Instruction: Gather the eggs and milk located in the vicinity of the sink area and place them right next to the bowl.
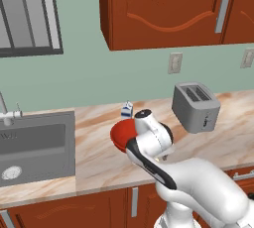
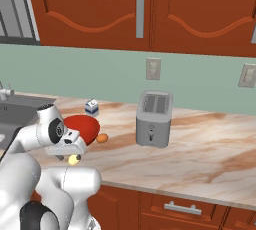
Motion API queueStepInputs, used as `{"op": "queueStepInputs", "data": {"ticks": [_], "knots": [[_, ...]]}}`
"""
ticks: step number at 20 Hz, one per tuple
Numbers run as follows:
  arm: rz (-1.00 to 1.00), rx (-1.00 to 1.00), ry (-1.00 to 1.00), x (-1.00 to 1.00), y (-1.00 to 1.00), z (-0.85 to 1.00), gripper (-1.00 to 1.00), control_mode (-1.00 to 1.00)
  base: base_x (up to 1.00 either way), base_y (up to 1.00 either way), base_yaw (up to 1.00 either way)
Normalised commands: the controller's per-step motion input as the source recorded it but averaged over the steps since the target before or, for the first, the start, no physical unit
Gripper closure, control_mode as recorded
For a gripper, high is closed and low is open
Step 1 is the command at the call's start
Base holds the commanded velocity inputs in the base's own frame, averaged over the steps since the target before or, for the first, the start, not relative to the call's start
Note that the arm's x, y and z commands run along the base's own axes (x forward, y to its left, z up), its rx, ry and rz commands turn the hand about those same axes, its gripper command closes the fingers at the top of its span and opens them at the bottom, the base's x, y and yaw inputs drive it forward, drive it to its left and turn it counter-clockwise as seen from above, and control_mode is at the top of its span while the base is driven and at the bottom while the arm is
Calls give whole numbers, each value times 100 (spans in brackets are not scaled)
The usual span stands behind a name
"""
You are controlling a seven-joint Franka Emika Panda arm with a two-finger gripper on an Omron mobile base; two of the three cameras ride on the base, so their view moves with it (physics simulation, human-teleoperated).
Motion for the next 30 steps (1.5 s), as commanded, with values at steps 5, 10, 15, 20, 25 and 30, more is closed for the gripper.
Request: {"op": "queueStepInputs", "data": {"ticks": [5, 10, 15, 20, 25, 30], "knots": [[0, 0, -4, 0, -1, -16, -100, -100, 0, 0, 0], [0, 0, -2, 0, -2, -31, -100, -100, 0, 0, 0], [0, 0, 0, 1, -22, -39, -100, -100, 0, 0, 0], [0, 0, 0, 0, -32, -26, -100, -100, 0, 0, 0], [0, 0, -1, -2, -26, -15, -100, -100, 0, 0, 0], [0, 0, 0, 0, 0, -5, 100, -100, 0, 0, 0]]}}
